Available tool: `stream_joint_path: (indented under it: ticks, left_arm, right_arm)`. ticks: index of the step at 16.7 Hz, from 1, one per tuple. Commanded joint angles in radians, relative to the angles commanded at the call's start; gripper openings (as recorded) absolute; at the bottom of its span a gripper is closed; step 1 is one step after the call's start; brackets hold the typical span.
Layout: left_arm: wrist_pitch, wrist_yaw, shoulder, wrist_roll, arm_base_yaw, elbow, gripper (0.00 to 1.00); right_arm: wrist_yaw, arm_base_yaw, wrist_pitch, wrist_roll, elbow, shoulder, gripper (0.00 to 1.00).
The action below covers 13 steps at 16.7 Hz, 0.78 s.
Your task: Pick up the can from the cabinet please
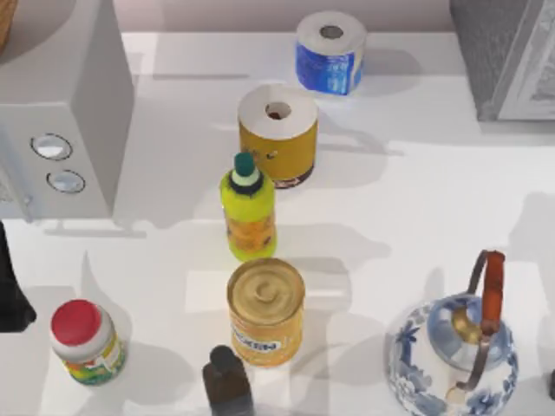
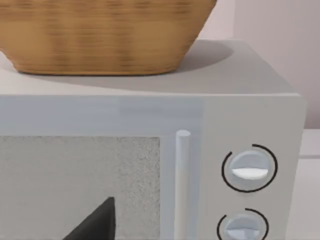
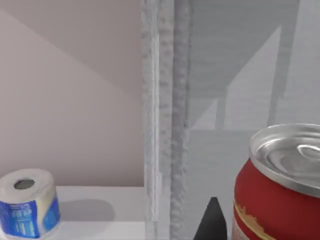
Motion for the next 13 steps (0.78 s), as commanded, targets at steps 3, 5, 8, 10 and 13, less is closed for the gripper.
stream_joint_path:
  ticks: [3, 5, 8, 10, 13]
  left_arm:
    - [0.000, 0.000, 0.000, 0.000, 0.000, 0.000, 1.00]
    - [0.000, 0.000, 0.000, 0.000, 0.000, 0.000, 1.00]
    - [0.000, 0.000, 0.000, 0.000, 0.000, 0.000, 1.00]
    - [0.000, 0.000, 0.000, 0.000, 0.000, 0.000, 1.00]
    - [0.000, 0.000, 0.000, 0.000, 0.000, 0.000, 1.00]
  right_arm:
    - [-0.047, -0.042, 0.107, -0.002, -0.274, -0.174, 0.00]
    - [-0.073, -0.066, 0.170, -0.003, -0.429, -0.275, 0.00]
    - [-0.103, -0.095, 0.240, -0.005, -0.600, -0.390, 0.00]
    - [-0.115, -0.106, 0.267, -0.006, -0.663, -0.434, 0.00]
    - [-0.118, -0.110, 0.276, -0.007, -0.683, -0.449, 0.00]
